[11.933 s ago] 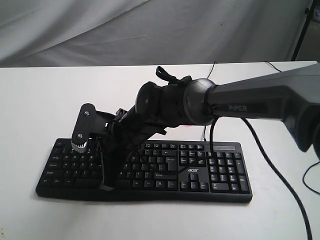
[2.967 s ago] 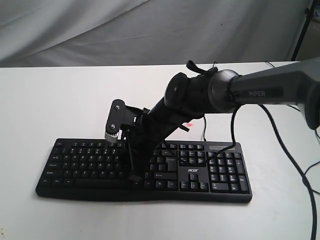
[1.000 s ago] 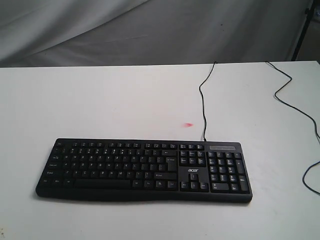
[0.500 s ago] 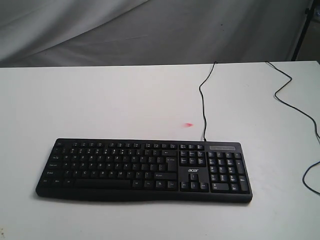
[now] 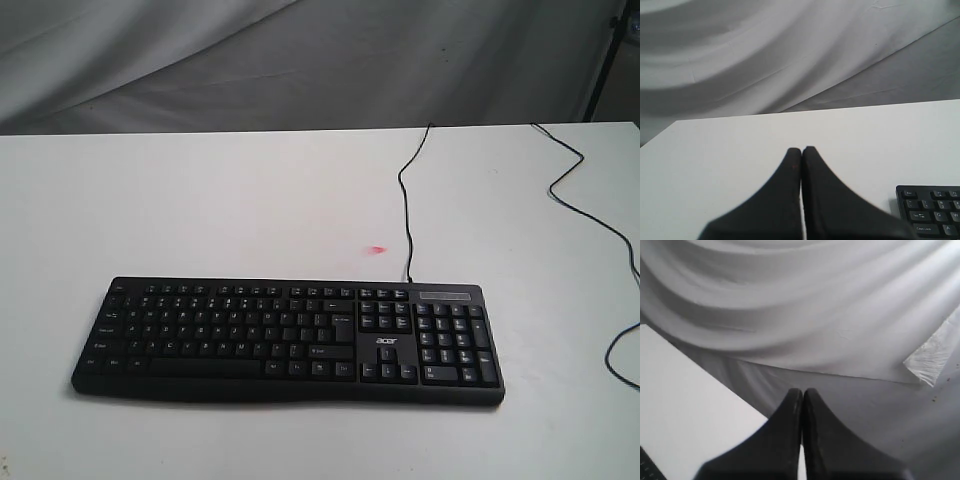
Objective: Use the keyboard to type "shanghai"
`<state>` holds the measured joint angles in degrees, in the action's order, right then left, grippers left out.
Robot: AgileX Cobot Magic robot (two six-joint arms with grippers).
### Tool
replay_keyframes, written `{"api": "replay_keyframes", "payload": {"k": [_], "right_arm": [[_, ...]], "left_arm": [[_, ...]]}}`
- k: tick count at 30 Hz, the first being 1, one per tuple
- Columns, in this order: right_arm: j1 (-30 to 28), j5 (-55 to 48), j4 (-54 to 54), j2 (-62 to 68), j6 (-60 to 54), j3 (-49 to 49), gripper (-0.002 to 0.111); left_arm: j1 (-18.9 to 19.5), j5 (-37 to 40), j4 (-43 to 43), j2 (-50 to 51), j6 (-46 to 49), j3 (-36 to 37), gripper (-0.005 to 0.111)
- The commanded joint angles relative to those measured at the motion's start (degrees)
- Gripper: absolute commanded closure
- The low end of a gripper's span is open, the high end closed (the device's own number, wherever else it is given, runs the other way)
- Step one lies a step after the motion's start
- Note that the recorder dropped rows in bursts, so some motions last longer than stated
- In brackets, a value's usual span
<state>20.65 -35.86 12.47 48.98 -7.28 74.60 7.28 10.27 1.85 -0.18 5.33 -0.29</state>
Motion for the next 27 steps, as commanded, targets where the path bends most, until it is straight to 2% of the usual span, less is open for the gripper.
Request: {"api": "replay_keyframes", "payload": {"k": [1,6,12,27], "right_arm": [[-6.6,11.5,0.9,-7.8,3.1,-11.0,0.108],[-15.7,19.4,0.0,-18.1,5.3,-29.0,0.108],[-16.8,32.7,-1.3,-27.8,9.2,-48.1,0.108],[-16.8,33.0,-1.9,-45.0,4.7,-66.4,0.108]], "left_arm": [[-0.2,-0.3,0.0,0.2,-0.2,0.3,0.106],[-0.2,-0.3,0.0,0.2,-0.2,0.3,0.106],[-0.2,-0.3,0.0,0.2,-0.2,0.3,0.106],[-0.2,-0.3,0.0,0.2,-0.2,0.3,0.106]]}}
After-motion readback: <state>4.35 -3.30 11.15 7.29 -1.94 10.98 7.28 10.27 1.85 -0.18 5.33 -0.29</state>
